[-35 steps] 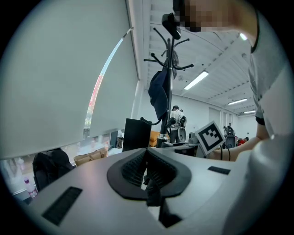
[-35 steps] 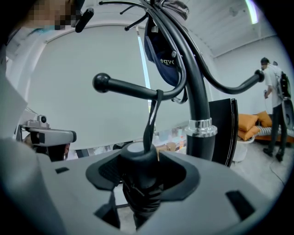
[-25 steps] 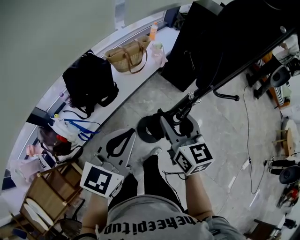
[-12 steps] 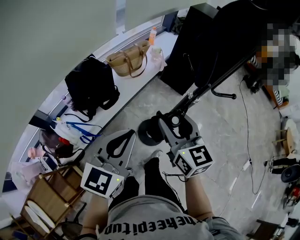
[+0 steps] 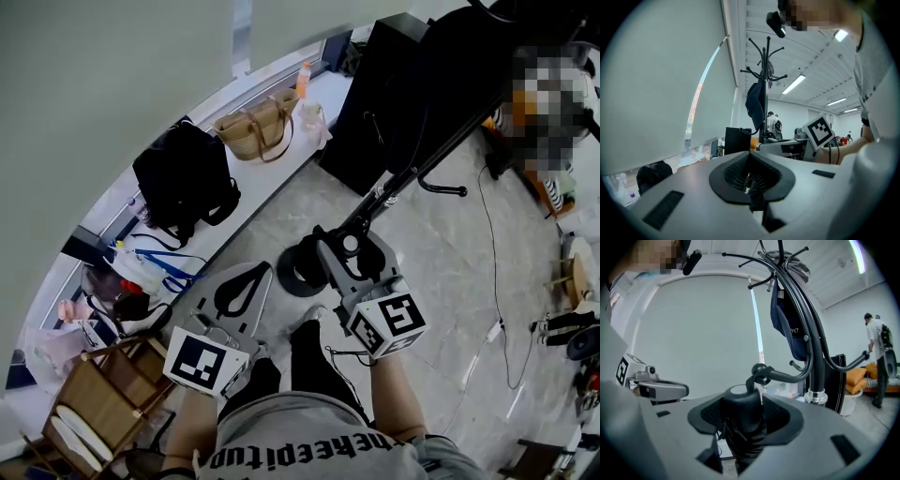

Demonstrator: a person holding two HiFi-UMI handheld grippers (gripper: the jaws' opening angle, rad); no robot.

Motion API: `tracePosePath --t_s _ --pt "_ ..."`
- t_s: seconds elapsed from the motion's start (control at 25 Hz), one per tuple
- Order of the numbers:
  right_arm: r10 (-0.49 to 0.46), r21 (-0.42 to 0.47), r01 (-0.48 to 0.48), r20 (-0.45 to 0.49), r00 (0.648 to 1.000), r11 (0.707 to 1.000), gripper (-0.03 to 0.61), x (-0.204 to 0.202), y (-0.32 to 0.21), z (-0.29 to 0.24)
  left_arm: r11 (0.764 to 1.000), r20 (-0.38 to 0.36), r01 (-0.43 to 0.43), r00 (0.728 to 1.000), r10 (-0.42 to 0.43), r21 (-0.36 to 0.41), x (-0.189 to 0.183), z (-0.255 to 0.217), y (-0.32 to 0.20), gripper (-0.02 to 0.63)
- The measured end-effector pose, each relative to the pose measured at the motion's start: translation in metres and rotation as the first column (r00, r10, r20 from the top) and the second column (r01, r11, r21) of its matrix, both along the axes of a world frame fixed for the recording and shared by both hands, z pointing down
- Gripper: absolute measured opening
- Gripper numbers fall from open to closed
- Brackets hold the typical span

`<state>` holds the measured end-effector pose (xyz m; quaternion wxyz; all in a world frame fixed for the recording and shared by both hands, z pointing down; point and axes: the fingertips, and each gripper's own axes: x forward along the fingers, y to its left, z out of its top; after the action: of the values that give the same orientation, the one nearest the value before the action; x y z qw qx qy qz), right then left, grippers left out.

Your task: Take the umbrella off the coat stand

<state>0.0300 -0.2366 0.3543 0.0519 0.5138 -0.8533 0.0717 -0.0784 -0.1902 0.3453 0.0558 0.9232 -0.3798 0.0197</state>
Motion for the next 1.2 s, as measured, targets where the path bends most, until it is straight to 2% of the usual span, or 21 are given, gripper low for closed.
tracePosePath --t_s 0.72,1.2 --pt "-0.033 0.029 0.033 -0.003 0.999 0.999 0.232 -0.017 0.004 -0.017 0.999 -0.001 0.010 1.000 -0.010 0.031 -0.009 -0.013 0.005 0.015" --pt "-0.011 0.039 0.011 -0.003 1.000 0.999 0.232 -0.022 0.023 -0.023 0.998 -0.002 -0.021 1.000 0.021 0.058 -0.012 -0.022 0.017 0.015"
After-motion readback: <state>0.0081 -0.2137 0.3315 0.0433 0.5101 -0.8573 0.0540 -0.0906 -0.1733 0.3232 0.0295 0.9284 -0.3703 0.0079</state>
